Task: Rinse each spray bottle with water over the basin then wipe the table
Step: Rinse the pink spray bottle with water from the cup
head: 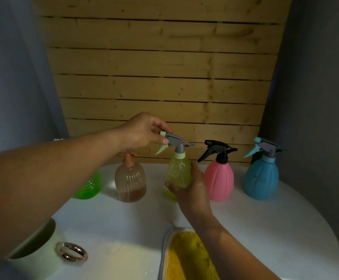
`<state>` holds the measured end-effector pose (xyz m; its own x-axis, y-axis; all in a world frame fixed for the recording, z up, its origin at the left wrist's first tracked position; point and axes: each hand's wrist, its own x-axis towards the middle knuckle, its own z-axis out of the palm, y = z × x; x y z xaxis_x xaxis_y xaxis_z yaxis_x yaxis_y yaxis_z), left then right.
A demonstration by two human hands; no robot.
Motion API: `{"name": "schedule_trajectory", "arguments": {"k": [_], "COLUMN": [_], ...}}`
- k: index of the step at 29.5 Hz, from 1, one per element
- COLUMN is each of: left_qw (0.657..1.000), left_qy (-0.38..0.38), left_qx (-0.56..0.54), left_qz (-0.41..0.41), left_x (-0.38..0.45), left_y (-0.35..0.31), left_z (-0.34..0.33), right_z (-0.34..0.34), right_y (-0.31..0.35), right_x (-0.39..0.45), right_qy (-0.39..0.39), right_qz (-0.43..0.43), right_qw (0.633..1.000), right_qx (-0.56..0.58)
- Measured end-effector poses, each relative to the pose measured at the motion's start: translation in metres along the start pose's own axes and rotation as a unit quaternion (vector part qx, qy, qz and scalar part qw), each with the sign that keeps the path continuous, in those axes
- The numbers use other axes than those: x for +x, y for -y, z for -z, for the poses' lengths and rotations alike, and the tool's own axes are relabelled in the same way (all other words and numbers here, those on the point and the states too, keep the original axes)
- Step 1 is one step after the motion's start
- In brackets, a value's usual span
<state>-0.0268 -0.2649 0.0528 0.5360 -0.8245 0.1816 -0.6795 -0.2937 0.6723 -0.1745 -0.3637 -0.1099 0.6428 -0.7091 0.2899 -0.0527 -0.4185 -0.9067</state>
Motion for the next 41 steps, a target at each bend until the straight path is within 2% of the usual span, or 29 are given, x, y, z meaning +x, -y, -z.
{"name": "schedule_trajectory", "arguments": {"k": [2, 6, 8, 10, 12, 15, 19, 22, 31, 36, 41], "left_qw": [1.0, 1.0, 1.0, 1.0, 0.999, 0.998, 0.996, 0.995, 0.995, 0.997, 0.997], "left_qy": [0.001, 0.004, 0.004, 0.004, 0.013, 0.039, 0.059, 0.061, 0.058, 0.051, 0.063], "left_qx": [0.007, 0.005, -0.001, 0.0, 0.011, 0.024, 0.049, 0.058, 0.043, 0.012, -0.002], "left_qz": [0.0, 0.0, -0.012, -0.029, -0.039, -0.044, -0.048, -0.047, -0.064, -0.061, -0.036], "left_x": [0.001, 0.003, 0.004, 0.008, 0.014, 0.022, 0.025, 0.026, -0.001, -0.047, -0.123], "left_y": [0.0, -0.004, -0.012, -0.023, -0.033, -0.049, -0.062, -0.065, -0.073, -0.097, -0.102], "left_z": [0.001, 0.001, -0.002, -0.007, -0.012, -0.023, -0.029, -0.029, -0.013, 0.008, 0.019], "right_z": [0.013, 0.046, 0.063, 0.078, 0.085, 0.089, 0.093, 0.097, 0.113, 0.112, 0.1], "right_y": [0.005, 0.007, 0.006, 0.004, 0.0, -0.008, -0.009, -0.005, 0.054, 0.107, 0.146], "right_x": [-0.01, -0.019, -0.013, -0.003, 0.008, 0.03, 0.05, 0.049, 0.01, -0.027, -0.083], "right_qy": [-0.03, -0.2, -0.273, -0.296, -0.25, -0.15, -0.086, -0.073, -0.141, -0.095, 0.001], "right_qz": [-0.005, 0.031, 0.005, -0.036, -0.085, -0.1, -0.12, -0.11, -0.008, 0.005, 0.025], "right_qw": [1.0, 0.976, 0.959, 0.951, 0.962, 0.983, 0.988, 0.988, 0.988, 0.995, 0.998], "right_qx": [-0.003, -0.074, -0.08, -0.082, -0.064, -0.02, -0.055, -0.08, -0.066, -0.019, 0.065]}}
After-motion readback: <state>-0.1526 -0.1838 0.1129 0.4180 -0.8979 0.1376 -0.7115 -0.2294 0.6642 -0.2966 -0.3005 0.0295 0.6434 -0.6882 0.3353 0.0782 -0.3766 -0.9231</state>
